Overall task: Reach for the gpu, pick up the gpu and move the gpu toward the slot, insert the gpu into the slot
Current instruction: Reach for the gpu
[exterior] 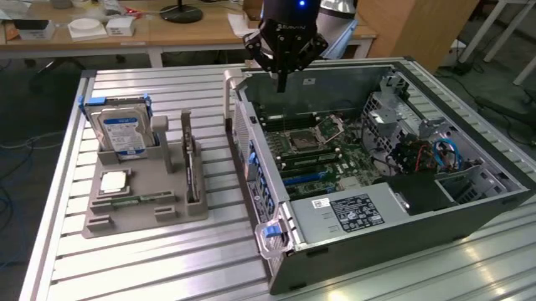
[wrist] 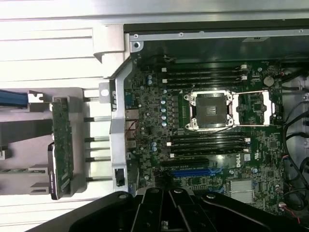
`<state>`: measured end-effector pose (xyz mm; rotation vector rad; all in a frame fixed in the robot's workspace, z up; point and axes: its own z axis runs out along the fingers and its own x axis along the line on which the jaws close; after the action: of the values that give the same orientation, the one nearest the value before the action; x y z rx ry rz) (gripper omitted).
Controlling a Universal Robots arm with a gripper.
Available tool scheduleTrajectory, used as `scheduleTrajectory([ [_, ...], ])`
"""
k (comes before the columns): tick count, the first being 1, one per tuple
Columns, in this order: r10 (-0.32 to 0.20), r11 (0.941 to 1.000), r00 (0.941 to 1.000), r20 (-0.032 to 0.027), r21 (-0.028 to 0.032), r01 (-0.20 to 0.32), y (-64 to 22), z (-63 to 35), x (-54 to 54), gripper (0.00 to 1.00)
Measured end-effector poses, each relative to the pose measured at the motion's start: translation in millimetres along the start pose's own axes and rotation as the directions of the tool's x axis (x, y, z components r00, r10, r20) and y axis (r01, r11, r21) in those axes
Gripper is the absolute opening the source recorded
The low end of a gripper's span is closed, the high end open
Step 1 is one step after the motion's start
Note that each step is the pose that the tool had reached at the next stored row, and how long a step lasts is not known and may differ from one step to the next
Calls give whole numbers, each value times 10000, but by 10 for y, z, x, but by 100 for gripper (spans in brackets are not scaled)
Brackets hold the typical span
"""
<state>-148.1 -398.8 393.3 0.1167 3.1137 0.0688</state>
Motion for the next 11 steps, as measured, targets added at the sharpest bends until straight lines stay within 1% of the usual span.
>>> scheduleTrajectory([
  [11, 1, 10000, 10000, 0, -1, -1, -25, -9, 336, 10],
])
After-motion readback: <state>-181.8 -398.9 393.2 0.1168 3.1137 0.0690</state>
